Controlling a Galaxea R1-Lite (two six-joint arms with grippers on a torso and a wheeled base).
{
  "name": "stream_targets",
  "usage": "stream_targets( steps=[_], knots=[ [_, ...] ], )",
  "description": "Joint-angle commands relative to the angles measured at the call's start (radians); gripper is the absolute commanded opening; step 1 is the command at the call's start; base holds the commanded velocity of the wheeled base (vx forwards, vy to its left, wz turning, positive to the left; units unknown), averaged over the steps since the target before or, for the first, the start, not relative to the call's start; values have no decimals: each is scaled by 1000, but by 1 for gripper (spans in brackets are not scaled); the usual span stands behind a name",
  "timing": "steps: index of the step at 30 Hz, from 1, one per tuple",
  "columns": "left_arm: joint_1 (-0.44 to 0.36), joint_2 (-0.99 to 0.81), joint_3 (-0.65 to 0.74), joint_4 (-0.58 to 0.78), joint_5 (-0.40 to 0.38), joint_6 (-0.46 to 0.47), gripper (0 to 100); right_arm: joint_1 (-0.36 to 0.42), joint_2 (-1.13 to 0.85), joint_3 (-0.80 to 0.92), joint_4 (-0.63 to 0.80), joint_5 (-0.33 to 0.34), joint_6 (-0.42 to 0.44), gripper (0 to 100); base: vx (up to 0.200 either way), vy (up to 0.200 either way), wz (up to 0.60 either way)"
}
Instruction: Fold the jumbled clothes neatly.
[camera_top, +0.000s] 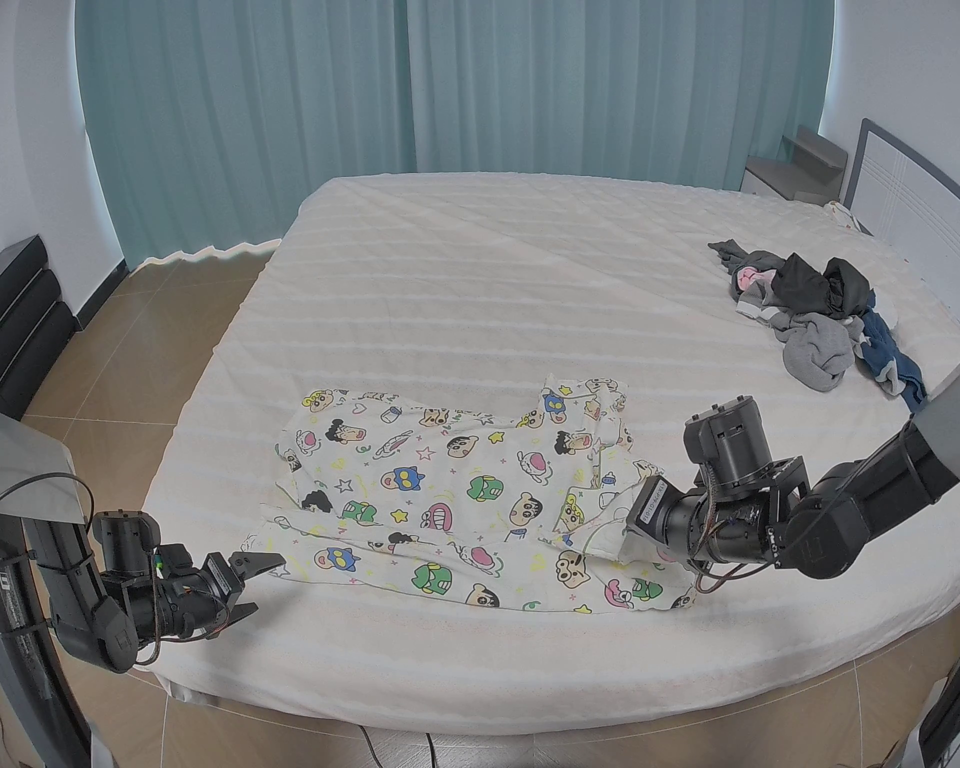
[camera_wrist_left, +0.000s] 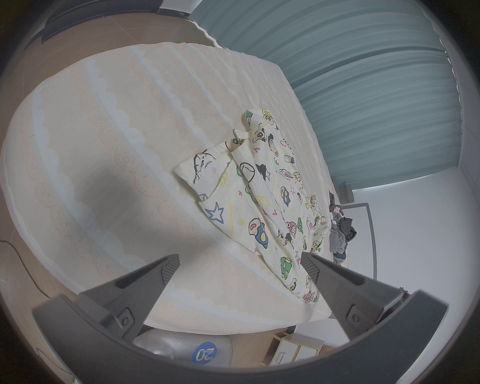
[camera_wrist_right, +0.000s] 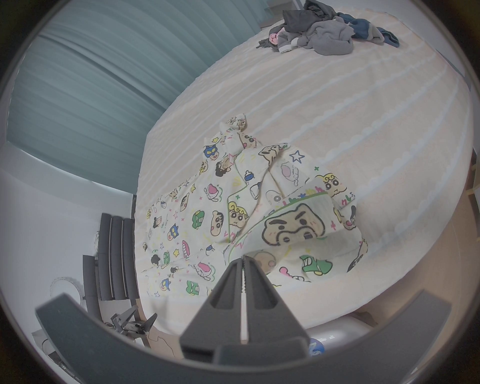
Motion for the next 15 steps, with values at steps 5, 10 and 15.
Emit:
stream_targets(
  steps=[5, 10, 15],
  knots=[
    [1, 3, 0, 0, 0, 0, 100, 7, -46, -50, 68, 1, -27, 0, 0, 0, 0],
    [1, 1, 0, 0, 0, 0, 100, 8, -46, -106, 146, 7, -30, 0, 0, 0, 0],
    [1, 1, 0, 0, 0, 1, 100, 8, -46, -119, 246, 32, -30, 0, 0, 0, 0]
  ],
)
